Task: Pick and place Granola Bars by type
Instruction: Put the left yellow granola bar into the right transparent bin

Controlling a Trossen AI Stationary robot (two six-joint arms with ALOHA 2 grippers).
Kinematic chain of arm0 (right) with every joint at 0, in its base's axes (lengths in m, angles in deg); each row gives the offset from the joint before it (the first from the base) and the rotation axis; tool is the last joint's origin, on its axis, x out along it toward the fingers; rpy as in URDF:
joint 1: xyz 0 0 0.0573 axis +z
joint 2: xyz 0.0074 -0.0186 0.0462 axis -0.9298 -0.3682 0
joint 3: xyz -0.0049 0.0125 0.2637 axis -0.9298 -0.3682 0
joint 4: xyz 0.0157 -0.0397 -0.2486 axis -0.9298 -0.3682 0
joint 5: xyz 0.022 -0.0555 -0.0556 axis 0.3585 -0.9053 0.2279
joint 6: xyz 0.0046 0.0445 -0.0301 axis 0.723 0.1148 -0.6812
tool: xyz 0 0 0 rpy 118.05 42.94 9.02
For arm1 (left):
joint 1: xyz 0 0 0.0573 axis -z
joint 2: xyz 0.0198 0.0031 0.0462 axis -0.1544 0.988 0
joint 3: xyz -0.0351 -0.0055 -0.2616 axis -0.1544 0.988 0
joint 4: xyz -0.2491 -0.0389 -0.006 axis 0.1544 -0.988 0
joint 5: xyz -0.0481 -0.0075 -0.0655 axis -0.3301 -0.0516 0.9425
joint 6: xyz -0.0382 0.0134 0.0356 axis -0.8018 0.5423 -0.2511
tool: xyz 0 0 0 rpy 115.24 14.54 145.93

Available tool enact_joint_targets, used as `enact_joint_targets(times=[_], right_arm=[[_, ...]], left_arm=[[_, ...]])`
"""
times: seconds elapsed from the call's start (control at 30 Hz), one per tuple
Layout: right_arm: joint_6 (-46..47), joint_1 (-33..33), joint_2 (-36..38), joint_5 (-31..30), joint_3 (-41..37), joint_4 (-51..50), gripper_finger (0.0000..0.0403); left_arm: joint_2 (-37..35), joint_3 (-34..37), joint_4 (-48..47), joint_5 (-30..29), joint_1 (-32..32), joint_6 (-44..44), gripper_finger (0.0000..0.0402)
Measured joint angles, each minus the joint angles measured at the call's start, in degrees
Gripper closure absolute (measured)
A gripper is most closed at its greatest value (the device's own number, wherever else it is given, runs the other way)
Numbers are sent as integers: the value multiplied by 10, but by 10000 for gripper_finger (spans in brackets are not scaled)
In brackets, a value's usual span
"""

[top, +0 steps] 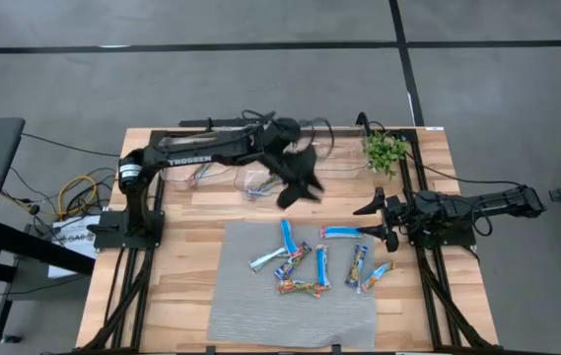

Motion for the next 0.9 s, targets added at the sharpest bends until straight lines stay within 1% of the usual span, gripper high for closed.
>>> enact_joint_targets(times=[0.1,0.17,0.23,0.33,0.6,0.7,0.83,0.9], right_arm=[[0,0,0,0,0,0,163],[0,0,0,0,0,0,163],[0,0,0,0,0,0,163],[0,0,0,0,0,0,163],[0,0,0,0,0,0,163],[0,0,0,0,0,0,163],[0,0,0,0,0,0,163],[0,0,0,0,0,0,163]], left_arm=[[-4,0,-29,85,30,1,236],[-6,0,-49,120,51,0,236],[-7,0,-71,130,73,0,236],[-8,0,-97,120,99,1,236],[-10,0,-148,40,133,-12,236],[-10,1,-215,-22,157,-10,236],[-10,1,-331,-131,184,-4,236],[-10,1,-372,-179,195,-14,236]])
